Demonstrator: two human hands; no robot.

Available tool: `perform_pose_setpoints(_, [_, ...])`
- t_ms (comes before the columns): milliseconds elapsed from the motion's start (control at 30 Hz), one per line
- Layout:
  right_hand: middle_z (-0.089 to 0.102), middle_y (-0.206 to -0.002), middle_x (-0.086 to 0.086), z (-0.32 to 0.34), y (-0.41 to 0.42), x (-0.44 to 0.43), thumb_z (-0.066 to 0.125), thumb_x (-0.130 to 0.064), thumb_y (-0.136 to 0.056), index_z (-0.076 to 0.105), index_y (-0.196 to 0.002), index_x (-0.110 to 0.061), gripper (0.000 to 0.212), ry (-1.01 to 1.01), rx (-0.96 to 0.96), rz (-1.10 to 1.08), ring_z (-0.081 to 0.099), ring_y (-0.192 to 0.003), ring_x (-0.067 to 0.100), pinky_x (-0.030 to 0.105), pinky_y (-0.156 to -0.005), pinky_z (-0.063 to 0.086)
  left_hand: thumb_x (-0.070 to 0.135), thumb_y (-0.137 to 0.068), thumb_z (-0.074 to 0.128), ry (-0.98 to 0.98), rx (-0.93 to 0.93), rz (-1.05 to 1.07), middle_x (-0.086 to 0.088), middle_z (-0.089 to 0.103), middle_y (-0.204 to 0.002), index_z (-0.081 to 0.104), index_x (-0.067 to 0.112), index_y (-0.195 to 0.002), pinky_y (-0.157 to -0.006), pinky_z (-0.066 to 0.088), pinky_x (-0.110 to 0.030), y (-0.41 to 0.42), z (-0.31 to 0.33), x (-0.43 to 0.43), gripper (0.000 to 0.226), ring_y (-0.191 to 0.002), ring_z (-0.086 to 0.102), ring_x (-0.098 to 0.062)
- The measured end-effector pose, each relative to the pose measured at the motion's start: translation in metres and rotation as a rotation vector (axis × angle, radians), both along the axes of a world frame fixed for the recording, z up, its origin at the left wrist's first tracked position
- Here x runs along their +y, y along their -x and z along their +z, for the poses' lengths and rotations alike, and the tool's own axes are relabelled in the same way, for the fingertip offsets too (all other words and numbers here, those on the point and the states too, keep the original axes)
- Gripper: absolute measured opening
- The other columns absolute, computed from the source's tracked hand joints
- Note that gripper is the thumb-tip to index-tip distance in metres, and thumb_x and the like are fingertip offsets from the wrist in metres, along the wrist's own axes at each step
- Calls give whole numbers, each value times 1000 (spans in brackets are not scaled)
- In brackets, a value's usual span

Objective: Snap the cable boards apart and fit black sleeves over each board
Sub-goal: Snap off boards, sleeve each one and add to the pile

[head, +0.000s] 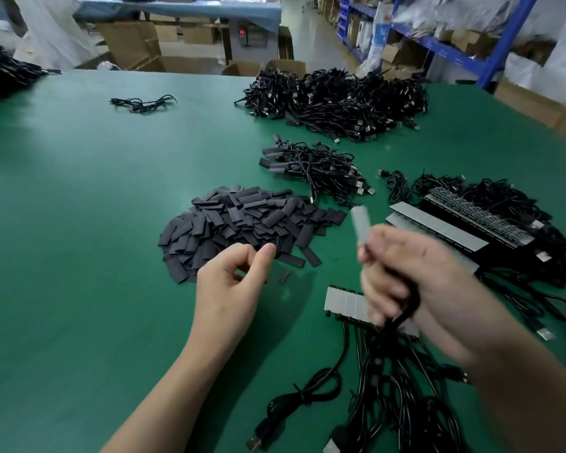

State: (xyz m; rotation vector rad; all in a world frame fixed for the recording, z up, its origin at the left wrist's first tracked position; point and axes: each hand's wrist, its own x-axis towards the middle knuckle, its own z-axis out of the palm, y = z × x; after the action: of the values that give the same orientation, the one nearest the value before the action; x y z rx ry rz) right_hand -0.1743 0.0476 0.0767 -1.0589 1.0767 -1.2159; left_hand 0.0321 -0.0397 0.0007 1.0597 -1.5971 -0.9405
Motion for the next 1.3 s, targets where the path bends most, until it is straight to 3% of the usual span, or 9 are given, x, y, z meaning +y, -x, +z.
perform_pose_setpoints(67, [34, -53, -3, 13, 16, 1, 64, -44, -86, 66, -78, -17, 28, 50, 148, -114, 34, -45, 12, 21, -45, 41, 29, -102, 61, 67, -145, 73, -6, 47, -67, 46, 4, -68, -61, 34, -37, -3, -5, -6, 45, -62, 41, -16])
perform_pose_setpoints(200, [43, -55, 7, 10, 29, -3, 60, -51, -94, 70, -84, -29, 26, 183, 931, -334, 33, -47, 8, 19, -45, 30, 21, -99, 63, 192, -440, 56, 13, 57, -87, 62, 21, -94, -74, 46, -32, 1, -13, -6, 5, -85, 54, -12])
perform_pose_setpoints(300, [50, -53, -4, -12, 17, -8, 50, -56, -97, 70, -86, -36, 30, 115, 1115, -285, 39, -45, 6, 23, -47, 31, 25, -96, 69, 232, -550, 21, 16, 57, -98, 67, 27, -115, -82, 46, -30, 0, -15, -5, 19, -94, 51, -9])
perform_pose_setpoints(400, [44, -48, -10, -37, 12, -14, 44, -56, -100, 69, -85, -38, 35, 65, 1119, -271, 37, -44, 8, 26, -47, 27, 26, -97, 68, 294, -640, -10, 10, 62, -112, 69, 26, -125, -88, 47, -33, 1, -14, -4, 28, -103, 53, -16])
perform_pose_setpoints(600, [50, -56, -14, -63, 11, -15, 60, -46, -97, 62, -76, -33, 25, 64, 1087, -332, 43, -50, 8, 33, -50, 37, 20, -98, 68, 430, -774, -21, 4, 68, -118, 73, 23, -125, -84, 53, -45, 12, -11, -9, 28, -101, 60, -27])
perform_pose_setpoints(767, [54, -62, -6, -73, 8, -15, 64, -43, -97, 64, -77, -30, 24, 56, 1023, -342, 45, -52, 11, 38, -54, 43, 36, -104, 56, 432, -946, -78, 6, 59, -128, 59, 35, -143, -99, 46, -37, 19, -4, -38, 39, -117, 52, -22])
perform_pose_setpoints(867, [49, -58, -3, -74, 9, -15, 65, -42, -97, 65, -77, -26, 25, 62, 966, -359, 43, -53, 12, 41, -56, 44, 42, -101, 60, 417, -974, -209, 7, 58, -119, 64, 40, -136, -95, 47, -32, 19, 5, -55, 35, -117, 52, -18])
perform_pose_setpoints(1133, [53, -62, 2, -73, 9, -12, 65, -39, -98, 65, -76, -23, 27, 78, 881, -377, 42, -54, 8, 44, -58, 46, 43, -96, 69, 506, -907, -303, 9, 60, -105, 77, 33, -110, -86, 51, -34, 21, 7, -61, 20, -106, 56, -15])
perform_pose_setpoints(1300, [45, -56, -10, -67, 8, -10, 64, -37, -98, 63, -76, -21, 28, 153, 792, -429, 39, -53, 4, 33, -51, 37, 37, -90, 75, 443, -584, -207, 18, 69, -99, 79, 30, -102, -81, 53, -23, 12, 5, -35, 14, -92, 64, -2])
